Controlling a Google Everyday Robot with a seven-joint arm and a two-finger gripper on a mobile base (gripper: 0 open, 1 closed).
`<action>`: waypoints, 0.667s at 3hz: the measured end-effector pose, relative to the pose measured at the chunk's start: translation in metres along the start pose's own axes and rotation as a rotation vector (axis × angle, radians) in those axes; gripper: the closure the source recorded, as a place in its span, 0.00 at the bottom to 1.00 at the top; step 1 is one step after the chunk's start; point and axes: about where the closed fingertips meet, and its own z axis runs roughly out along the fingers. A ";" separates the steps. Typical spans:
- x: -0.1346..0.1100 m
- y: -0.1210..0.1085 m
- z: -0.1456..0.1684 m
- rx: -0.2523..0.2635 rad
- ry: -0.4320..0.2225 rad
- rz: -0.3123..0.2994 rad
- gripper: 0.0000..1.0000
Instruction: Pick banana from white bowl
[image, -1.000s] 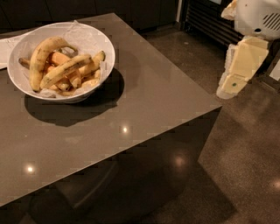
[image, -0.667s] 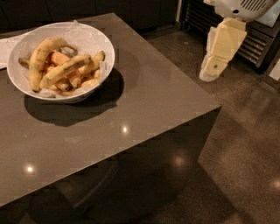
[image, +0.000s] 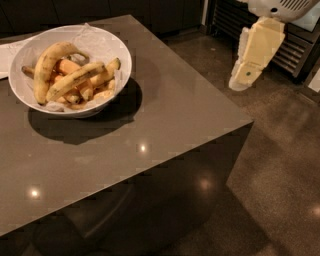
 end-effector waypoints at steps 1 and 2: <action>-0.018 -0.006 -0.010 0.019 -0.048 -0.055 0.00; -0.035 -0.011 -0.020 0.038 -0.082 -0.108 0.00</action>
Offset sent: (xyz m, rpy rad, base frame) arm 0.0054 0.0397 0.0442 0.0271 -0.1013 0.1762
